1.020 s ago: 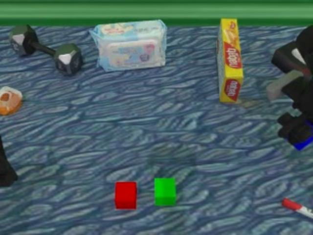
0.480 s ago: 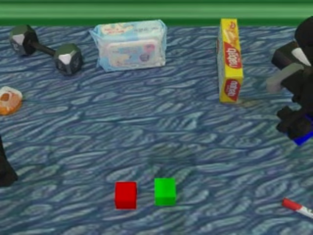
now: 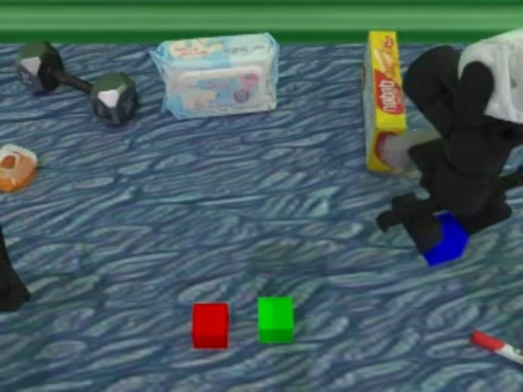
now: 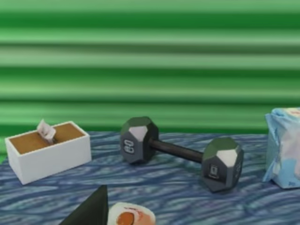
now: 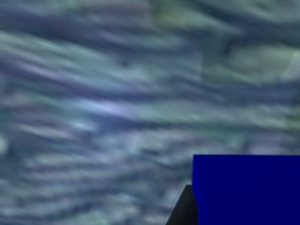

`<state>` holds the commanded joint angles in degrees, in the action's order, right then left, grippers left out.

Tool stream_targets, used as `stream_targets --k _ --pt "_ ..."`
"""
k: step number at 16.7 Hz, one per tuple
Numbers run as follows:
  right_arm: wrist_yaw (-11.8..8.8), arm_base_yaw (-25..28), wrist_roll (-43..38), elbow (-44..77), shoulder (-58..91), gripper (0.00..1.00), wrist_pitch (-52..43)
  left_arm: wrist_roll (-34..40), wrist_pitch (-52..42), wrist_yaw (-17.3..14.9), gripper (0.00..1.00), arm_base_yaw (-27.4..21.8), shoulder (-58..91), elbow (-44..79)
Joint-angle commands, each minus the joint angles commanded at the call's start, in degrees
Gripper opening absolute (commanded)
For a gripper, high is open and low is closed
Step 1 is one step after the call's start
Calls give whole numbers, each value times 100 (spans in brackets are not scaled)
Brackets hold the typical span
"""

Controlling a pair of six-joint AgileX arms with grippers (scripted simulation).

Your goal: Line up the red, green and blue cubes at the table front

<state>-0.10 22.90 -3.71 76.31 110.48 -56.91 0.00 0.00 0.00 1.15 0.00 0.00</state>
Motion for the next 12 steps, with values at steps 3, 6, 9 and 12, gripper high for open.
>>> stream_targets --k 3,6,9,12 --pt "4 665 -1526 -134 -140 0 -68 0 0 0 100 0 0 0" --pt "18 1250 -2769 -258 -329 0 -84 0 0 0 100 0 0 0" --pt "41 1648 -3498 -344 -515 0 -55 0 0 0 100 0 0 0" --pt "51 1759 -3684 -371 -583 0 -37 0 0 0 100 0 0 0"
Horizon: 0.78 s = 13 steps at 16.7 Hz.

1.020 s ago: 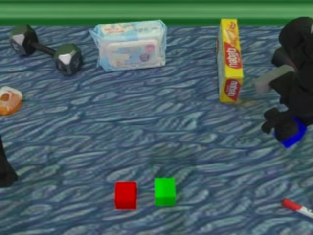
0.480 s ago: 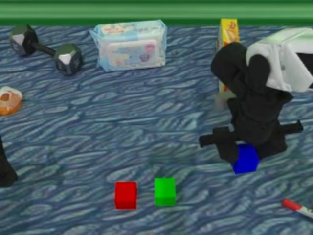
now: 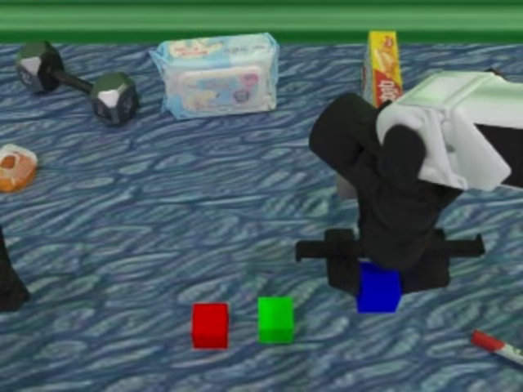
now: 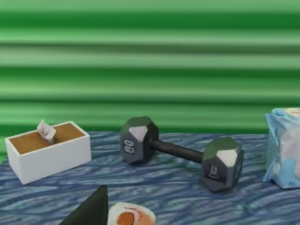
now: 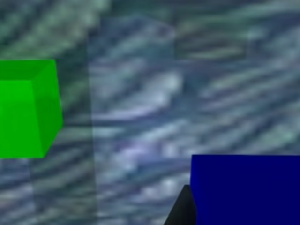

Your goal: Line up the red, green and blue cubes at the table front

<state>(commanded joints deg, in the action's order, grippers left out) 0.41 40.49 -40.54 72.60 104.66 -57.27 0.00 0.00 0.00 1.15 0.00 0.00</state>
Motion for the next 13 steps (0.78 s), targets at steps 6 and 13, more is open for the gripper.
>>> stream_targets --k 6,13 --pt "-12 -9 7 -125 116 0 239 0 0 0 100 0 0 0" --pt "3 25 -36 -850 660 0 1515 0 0 0 100 0 0 0"
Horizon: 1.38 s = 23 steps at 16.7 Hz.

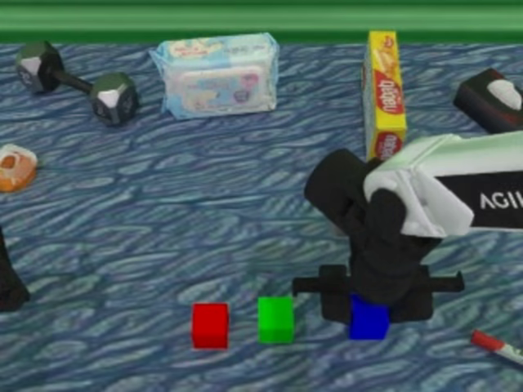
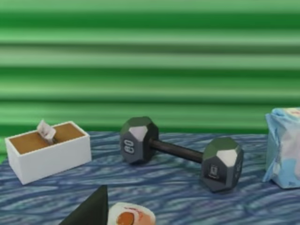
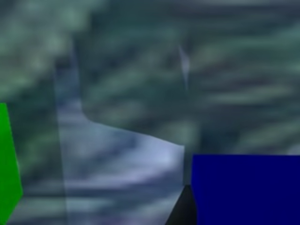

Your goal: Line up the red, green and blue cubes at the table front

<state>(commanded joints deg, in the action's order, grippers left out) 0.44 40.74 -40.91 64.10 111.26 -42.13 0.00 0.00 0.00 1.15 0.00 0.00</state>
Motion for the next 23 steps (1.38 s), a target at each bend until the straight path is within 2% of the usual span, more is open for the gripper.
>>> stream_targets --k 4,17,23 --pt "1 1 0 -9 8 0 12 0 0 0 100 0 0 0" --pt "1 1 0 -9 8 98 12 0 0 0 100 0 0 0" --pt "1 1 0 -9 8 100 12 0 0 0 100 0 0 0"
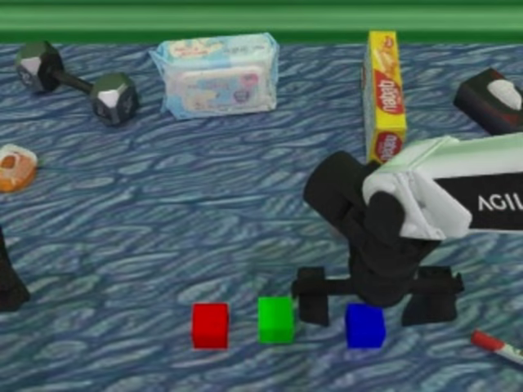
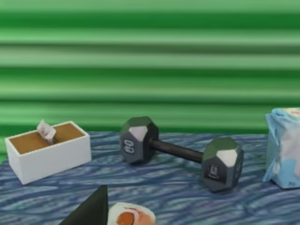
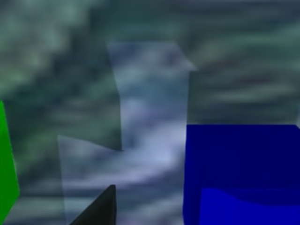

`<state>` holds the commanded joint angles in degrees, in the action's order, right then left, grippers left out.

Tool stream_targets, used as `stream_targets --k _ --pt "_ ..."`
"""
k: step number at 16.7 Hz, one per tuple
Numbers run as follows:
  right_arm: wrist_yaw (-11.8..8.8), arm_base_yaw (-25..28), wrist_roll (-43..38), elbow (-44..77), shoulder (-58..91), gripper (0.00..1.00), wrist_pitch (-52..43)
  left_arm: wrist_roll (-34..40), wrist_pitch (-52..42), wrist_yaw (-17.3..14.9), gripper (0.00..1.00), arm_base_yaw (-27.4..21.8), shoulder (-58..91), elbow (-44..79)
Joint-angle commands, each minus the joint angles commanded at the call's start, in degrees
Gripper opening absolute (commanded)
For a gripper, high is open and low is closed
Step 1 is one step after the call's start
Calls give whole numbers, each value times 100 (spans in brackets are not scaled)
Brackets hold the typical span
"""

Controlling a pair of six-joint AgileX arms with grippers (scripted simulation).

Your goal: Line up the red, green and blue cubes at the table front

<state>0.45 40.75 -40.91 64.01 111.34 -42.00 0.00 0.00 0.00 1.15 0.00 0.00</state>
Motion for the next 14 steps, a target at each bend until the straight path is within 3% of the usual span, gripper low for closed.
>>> stream_targets --k 5,14 --pt "-2 10 4 76 -42 100 -99 0 0 0 100 0 0 0" --pt "-3 47 12 833 -694 100 -1522 0 0 0 100 0 0 0"
